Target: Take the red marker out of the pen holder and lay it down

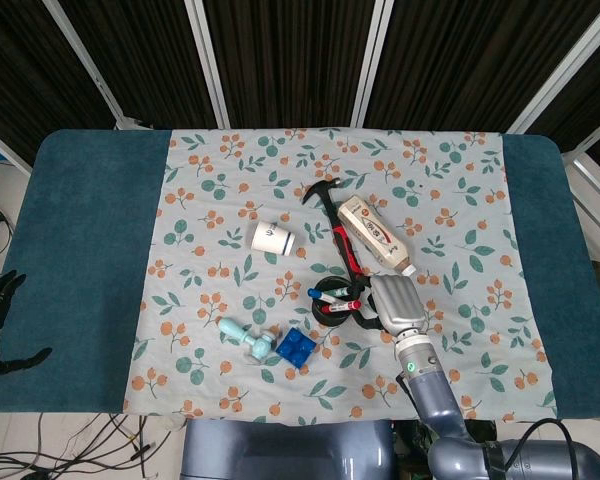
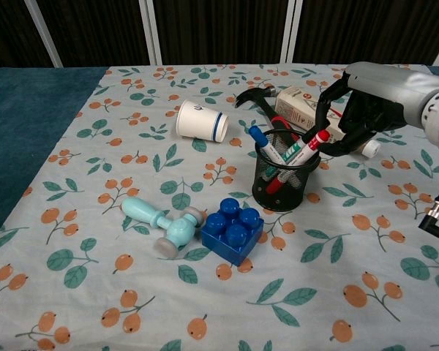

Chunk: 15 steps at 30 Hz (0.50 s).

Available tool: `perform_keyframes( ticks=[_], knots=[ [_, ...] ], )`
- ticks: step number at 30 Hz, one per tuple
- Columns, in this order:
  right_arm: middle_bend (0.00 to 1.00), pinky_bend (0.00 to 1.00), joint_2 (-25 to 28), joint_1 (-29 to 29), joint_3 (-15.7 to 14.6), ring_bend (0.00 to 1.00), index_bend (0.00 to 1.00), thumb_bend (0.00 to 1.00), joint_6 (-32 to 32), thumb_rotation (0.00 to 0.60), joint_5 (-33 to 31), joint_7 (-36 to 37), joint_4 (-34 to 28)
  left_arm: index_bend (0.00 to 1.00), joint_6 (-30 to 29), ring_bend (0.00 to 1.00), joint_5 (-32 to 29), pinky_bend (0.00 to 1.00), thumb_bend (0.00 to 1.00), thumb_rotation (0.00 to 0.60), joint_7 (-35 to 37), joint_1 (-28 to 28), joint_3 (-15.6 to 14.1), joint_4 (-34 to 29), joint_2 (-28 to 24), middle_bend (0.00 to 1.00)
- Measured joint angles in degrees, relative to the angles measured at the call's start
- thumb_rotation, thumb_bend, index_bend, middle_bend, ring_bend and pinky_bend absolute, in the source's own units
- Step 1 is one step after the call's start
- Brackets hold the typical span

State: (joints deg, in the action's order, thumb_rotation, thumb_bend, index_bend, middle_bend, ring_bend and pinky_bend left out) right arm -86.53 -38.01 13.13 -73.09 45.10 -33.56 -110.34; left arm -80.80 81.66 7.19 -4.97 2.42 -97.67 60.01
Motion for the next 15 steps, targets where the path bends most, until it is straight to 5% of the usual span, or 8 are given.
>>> perform_keyframes(
  ticks=[15],
  knots=[
    [1.0,1.0,0.09,0.12,-0.02,1.0,0.65,0.46,-0.44,0.6,-0.32,0.36,-0.38,0.0,-0.1,0.0,0.1,0.0,0.0,0.6,-0.03,0.03,-0.01,-0.09,-0.03,0.0]
  ],
)
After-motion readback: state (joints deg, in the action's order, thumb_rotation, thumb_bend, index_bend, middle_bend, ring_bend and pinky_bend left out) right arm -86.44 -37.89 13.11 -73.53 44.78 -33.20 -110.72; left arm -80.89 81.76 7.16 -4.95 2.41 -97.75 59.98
